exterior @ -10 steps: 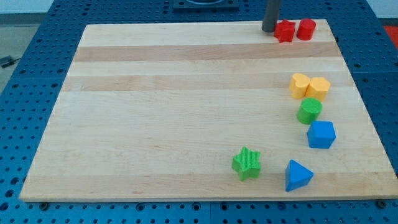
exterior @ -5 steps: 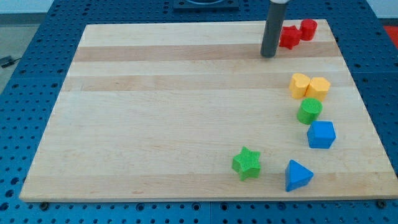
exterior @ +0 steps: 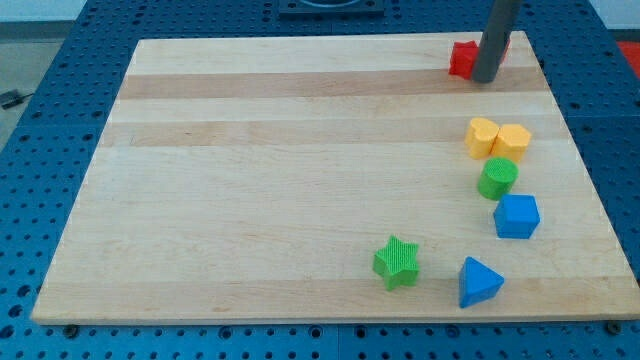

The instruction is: Push the red star into the left of the red circle

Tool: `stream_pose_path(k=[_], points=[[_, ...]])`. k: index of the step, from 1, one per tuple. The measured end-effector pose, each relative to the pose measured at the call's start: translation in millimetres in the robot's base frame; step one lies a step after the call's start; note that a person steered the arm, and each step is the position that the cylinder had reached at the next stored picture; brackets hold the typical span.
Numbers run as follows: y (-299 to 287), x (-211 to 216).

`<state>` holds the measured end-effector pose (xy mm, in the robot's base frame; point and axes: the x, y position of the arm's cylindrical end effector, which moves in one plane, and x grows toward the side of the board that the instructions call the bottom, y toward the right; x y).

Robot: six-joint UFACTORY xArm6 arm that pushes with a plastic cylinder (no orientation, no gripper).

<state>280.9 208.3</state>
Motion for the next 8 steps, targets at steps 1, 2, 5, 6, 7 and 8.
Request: stream_pose_path(k=[1,2,5,6,7,8], points=[[0.0,-8.9],[-6.5,4.6],[-87.8,9.7],[-73.0,-3.7],[-61.1,-16.1],[-49.6,-18.6]])
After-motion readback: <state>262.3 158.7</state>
